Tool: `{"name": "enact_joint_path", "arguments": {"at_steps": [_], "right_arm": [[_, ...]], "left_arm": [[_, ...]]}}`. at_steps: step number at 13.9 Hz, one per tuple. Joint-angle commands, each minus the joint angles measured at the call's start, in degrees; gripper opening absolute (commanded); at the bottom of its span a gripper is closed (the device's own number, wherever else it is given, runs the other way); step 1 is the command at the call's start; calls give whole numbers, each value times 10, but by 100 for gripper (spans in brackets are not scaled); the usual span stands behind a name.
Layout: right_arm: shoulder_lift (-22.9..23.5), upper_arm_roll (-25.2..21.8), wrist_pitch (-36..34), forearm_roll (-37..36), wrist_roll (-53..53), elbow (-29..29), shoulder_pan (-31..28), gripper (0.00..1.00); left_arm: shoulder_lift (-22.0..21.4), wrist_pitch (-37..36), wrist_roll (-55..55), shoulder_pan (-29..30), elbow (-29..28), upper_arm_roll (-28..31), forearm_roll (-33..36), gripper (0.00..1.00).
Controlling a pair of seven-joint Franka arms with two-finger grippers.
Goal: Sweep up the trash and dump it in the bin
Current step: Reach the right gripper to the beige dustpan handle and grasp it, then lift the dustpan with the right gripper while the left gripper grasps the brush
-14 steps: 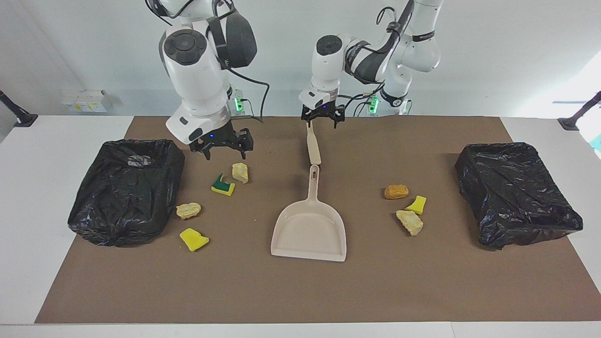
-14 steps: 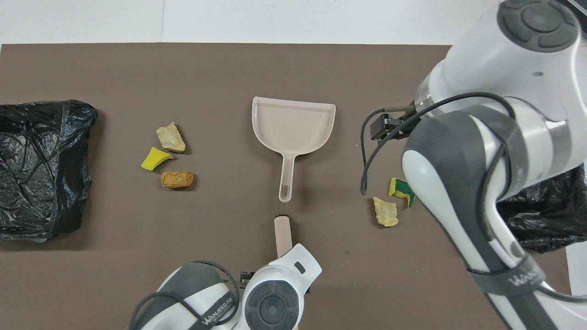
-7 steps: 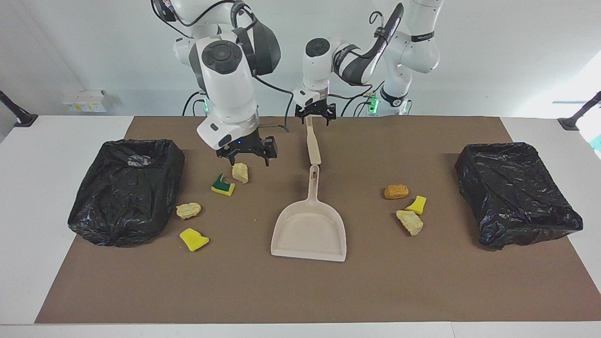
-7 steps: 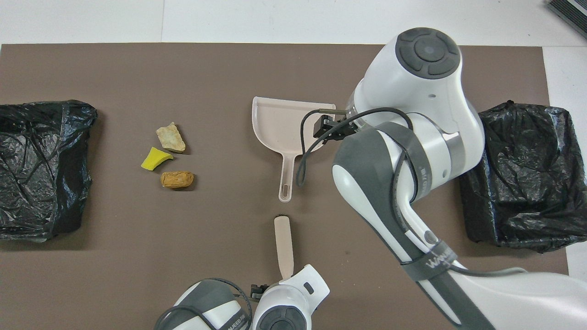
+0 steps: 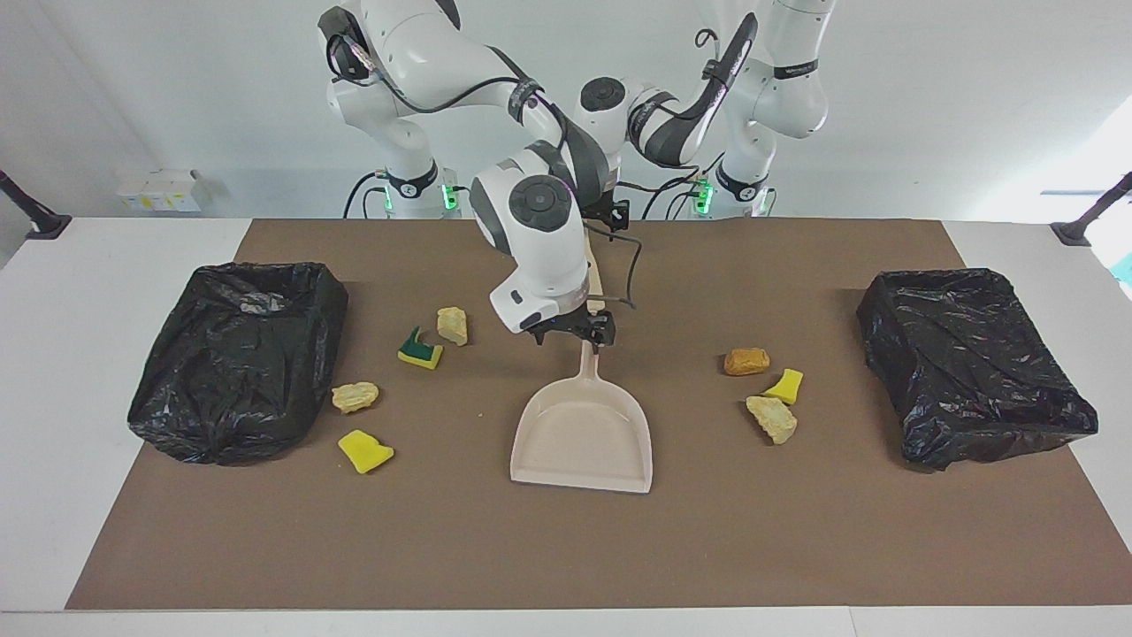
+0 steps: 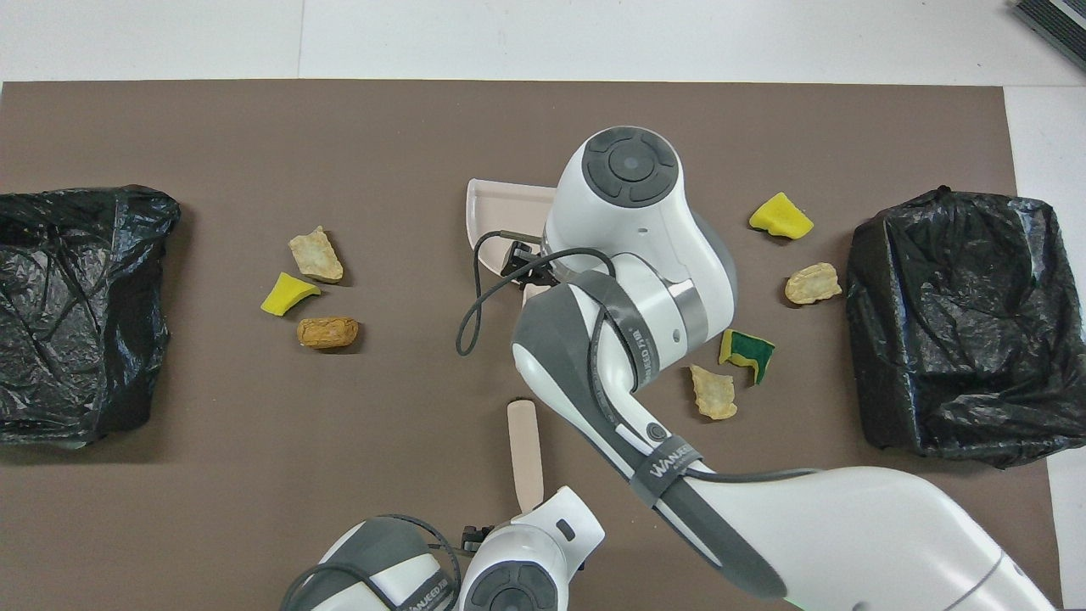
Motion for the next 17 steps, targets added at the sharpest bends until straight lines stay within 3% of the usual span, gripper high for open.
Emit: {"name": "enact_joint_path", "arguments": {"at_steps": [1, 4, 5, 6, 9, 11, 14, 15, 17], "right_arm": [[13, 0, 12, 26, 18, -17, 1, 100], [-7, 2, 11, 27, 14, -64, 0, 97], [-10, 5, 11, 26, 11, -71, 0, 77], [-12, 15, 11, 26, 9, -73, 0, 65], [-9, 17, 10, 23, 8, -67, 0, 67], [-8, 17, 0, 19, 9, -50, -2, 78], [-6, 17, 18, 22, 6, -53, 2, 79], [-5, 17, 26, 24, 1, -56, 5, 79], [-5, 17, 34, 25, -6, -61, 9, 78]], "left_arm": [[-2, 29, -1, -8, -12, 9, -15, 95], [-1, 31, -1, -8, -13, 9, -15, 90], [-1, 30, -1, -8, -13, 9, -15, 83], [-1, 30, -1, -8, -13, 9, -15, 76], [-1, 29, -2, -8, -14, 9, -16, 74], [0, 28, -1, -8, -16, 9, -16, 74], [1, 28, -1, -8, -18, 9, -15, 74], [2, 26, 0, -8, -18, 9, -15, 60], [5, 22, 0, -7, -14, 9, -15, 3]]}}
